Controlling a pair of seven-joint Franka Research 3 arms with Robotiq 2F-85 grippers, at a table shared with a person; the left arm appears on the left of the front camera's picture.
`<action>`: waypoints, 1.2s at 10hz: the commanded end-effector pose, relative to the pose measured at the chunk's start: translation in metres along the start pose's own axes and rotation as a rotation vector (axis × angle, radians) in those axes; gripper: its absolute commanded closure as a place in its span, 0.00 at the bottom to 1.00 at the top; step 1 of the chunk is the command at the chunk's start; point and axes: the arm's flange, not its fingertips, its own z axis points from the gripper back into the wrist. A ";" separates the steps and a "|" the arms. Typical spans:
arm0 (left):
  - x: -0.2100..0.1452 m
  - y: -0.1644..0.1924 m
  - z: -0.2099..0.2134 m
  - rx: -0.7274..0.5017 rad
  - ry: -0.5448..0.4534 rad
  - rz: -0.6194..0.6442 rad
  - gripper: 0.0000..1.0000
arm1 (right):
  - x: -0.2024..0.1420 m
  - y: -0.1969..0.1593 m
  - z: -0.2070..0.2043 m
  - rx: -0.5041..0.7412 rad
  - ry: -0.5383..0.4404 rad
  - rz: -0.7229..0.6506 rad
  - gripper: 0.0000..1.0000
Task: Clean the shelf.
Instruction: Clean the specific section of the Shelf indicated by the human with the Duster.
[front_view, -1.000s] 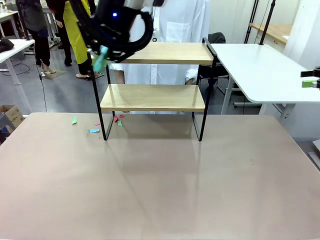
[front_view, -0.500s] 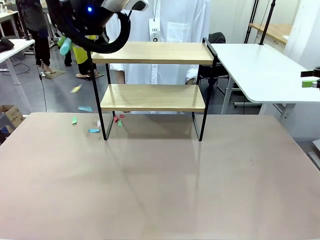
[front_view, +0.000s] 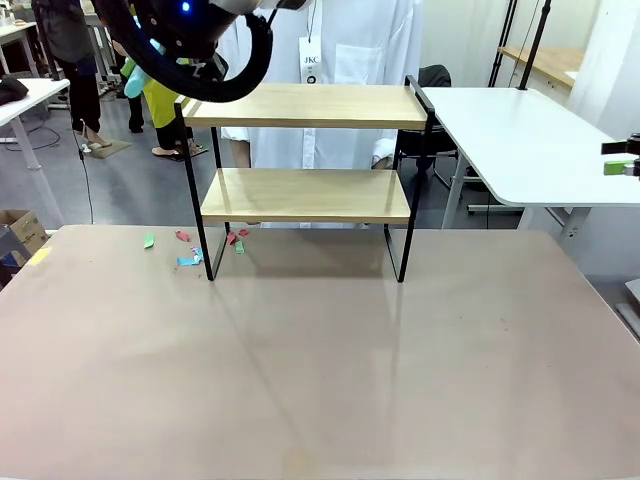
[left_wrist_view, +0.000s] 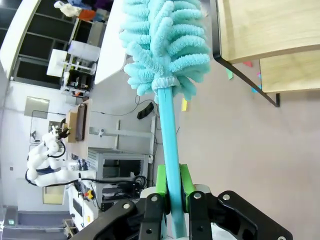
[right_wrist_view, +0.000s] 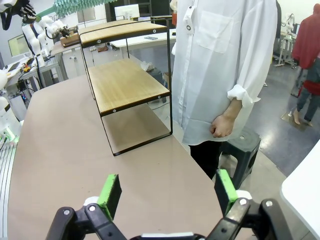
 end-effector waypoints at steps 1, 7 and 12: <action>-0.003 0.002 0.006 -0.006 -0.013 0.002 0.87 | 0.002 0.000 -0.002 -0.006 0.004 0.005 0.00; -0.043 0.090 -0.035 -0.500 -0.172 -0.149 0.87 | 0.002 0.000 -0.002 -0.006 0.004 0.005 0.00; -0.070 0.164 -0.039 -0.721 -0.392 -0.523 0.87 | 0.002 0.000 -0.002 -0.006 0.004 0.005 0.00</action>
